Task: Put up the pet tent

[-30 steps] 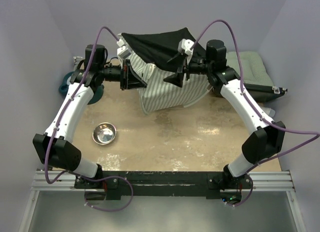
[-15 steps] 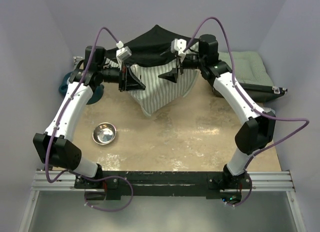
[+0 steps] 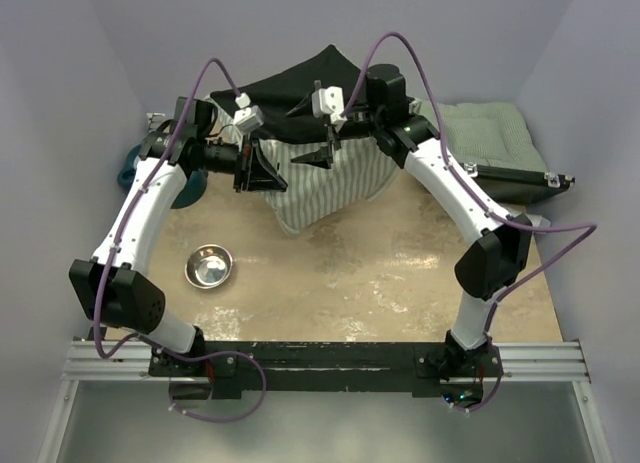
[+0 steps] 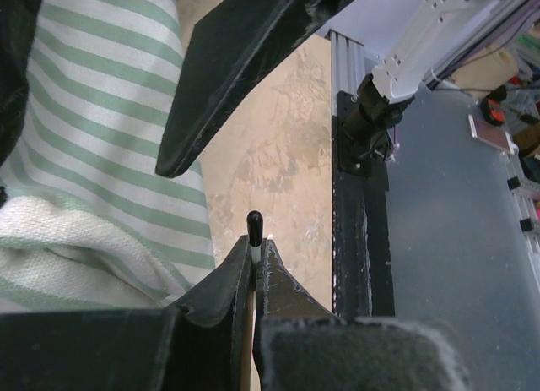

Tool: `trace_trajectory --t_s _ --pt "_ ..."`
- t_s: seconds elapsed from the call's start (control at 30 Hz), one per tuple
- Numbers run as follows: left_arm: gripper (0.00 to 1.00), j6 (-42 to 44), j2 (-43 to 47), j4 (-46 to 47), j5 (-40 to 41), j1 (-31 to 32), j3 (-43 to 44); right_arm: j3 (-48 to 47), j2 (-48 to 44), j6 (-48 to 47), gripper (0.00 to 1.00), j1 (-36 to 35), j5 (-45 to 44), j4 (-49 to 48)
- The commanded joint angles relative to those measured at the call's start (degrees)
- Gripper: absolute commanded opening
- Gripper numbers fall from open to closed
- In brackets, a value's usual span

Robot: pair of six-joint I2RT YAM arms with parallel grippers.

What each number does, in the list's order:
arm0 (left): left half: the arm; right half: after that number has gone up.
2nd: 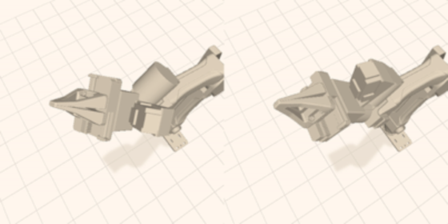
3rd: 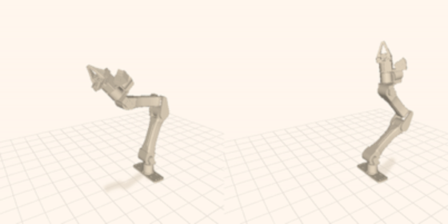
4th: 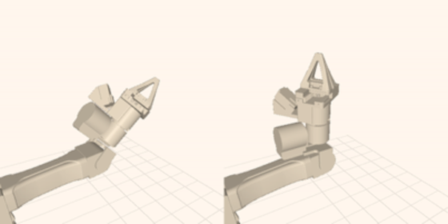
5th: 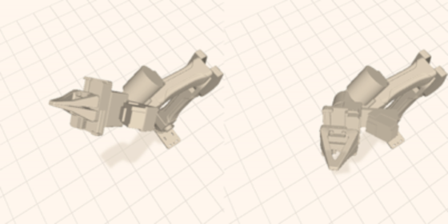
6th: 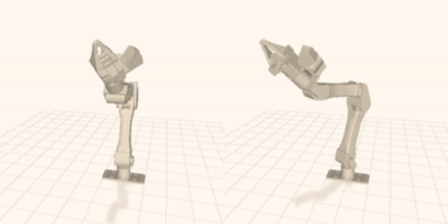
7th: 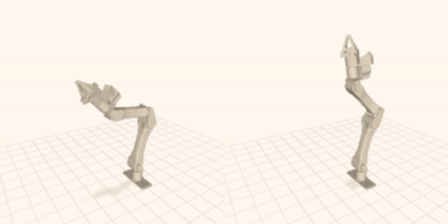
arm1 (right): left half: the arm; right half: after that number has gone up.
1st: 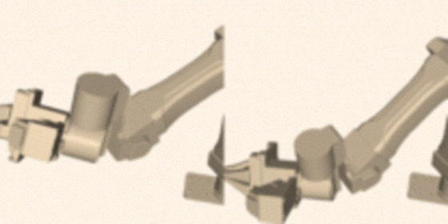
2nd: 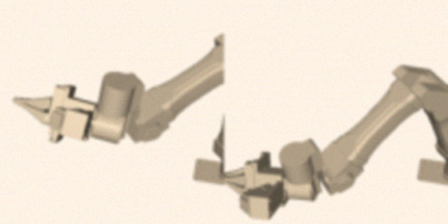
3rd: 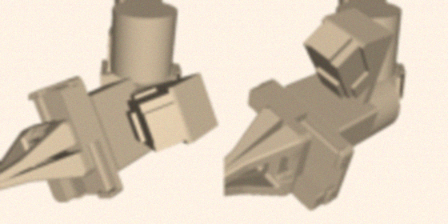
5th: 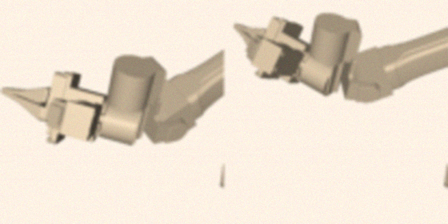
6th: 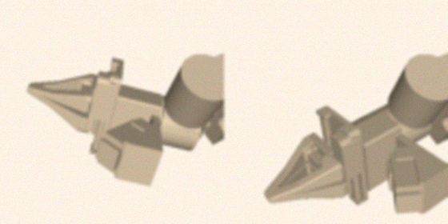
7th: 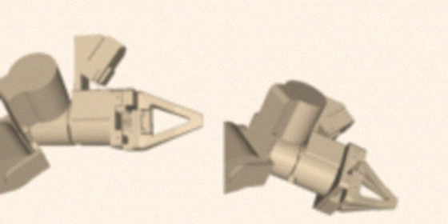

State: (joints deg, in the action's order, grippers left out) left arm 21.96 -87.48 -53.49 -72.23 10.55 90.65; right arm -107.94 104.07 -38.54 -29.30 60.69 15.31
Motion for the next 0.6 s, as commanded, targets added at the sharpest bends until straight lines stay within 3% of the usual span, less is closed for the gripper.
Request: trace_trajectory --t_s 0.0,0.43,0.47,0.57 --pt "0.0 8.2 -2.9 -11.4 2.6 -0.2 2.7 -4.3 3.0 -8.1 0.98 -1.0 0.4 7.4" --pt "0.0 15.3 -5.9 -18.5 3.0 -0.3 6.5 -16.8 12.7 -18.2 0.94 -6.1 1.7 19.0" --pt "0.0 15.4 -5.9 -18.8 2.9 -0.4 6.6 -16.9 12.9 -19.5 0.89 -6.6 1.7 20.3" --pt "0.0 14.9 -5.9 -18.7 1.7 -2.4 6.7 -17.3 13.2 -21.6 0.45 -7.2 1.8 24.0"
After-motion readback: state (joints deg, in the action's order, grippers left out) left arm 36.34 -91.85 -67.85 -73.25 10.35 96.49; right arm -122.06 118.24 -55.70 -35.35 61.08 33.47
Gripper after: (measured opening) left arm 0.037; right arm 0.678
